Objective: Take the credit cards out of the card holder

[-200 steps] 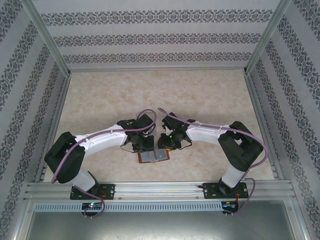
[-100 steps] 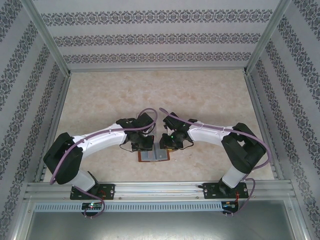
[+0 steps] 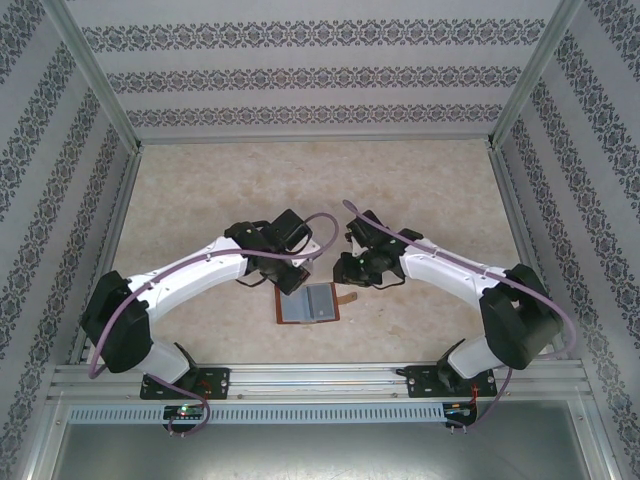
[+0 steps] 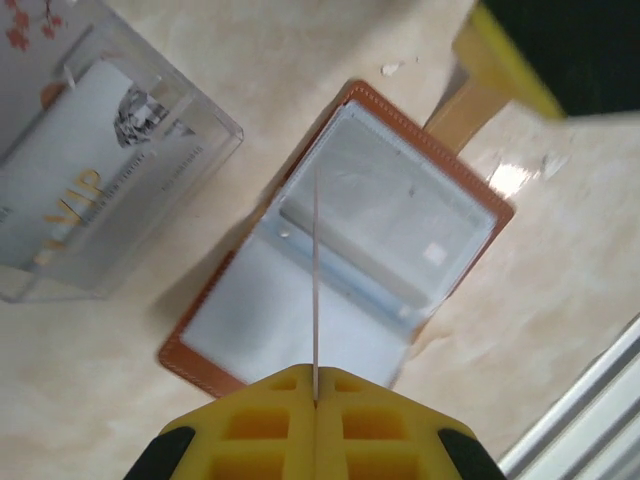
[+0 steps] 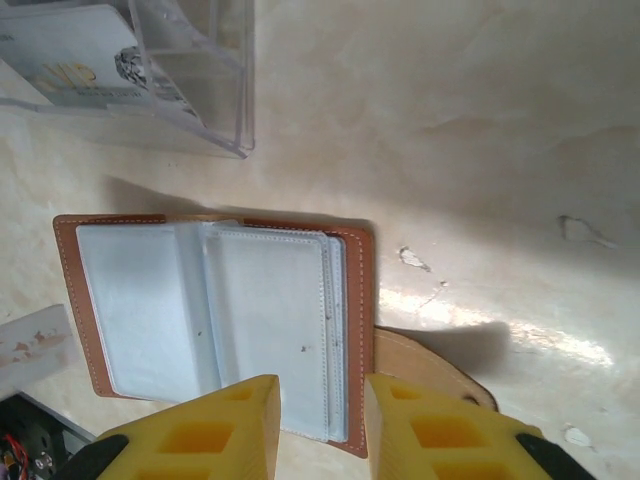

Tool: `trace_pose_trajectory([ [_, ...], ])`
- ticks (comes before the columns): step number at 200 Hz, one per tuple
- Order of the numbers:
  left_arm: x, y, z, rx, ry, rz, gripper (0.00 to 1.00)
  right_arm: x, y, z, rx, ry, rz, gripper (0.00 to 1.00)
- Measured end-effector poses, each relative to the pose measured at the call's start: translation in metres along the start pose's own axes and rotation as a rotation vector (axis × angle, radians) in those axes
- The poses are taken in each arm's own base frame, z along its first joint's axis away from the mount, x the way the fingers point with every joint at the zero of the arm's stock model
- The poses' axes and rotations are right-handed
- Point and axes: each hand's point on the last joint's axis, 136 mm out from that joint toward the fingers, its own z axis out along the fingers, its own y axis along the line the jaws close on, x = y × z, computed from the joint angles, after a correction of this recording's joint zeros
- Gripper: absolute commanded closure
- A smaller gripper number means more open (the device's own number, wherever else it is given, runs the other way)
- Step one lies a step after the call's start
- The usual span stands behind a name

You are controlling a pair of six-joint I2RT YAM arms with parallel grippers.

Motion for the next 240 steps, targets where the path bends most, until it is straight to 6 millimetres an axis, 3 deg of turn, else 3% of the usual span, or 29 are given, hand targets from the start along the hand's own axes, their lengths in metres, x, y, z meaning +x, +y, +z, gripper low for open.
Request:
trace_pose_trajectory([
  [30,0.0,0.011,-0.007,-0.036,0.018,0.219,1.0,-0.004,-0.01,-0.01,0.016,-0.014,0.01,0.7],
  [67,-0.026,0.028,-0.029,-0.049,-0.035,0.389,1.0,-0.009,-0.015,-0.025,0.016,-0.048,0.012,0.69],
  [98,-0.036,0.035,-0.035,-0.014,-0.038,0.508,1.0,-0.01,-0.021,-0.028,0.027,-0.045,0.024,0.69],
  [160,-0.056,0.062,-0.024,0.044,0.068,0.646,1.0,-0.011,-0.027,-0.031,0.037,-0.045,0.031,0.69],
  [240,-0.073,0.104,0.001,0.081,0.18,0.697,1.0,-0.004,-0.035,-0.037,0.035,-0.061,0.061,0.69],
])
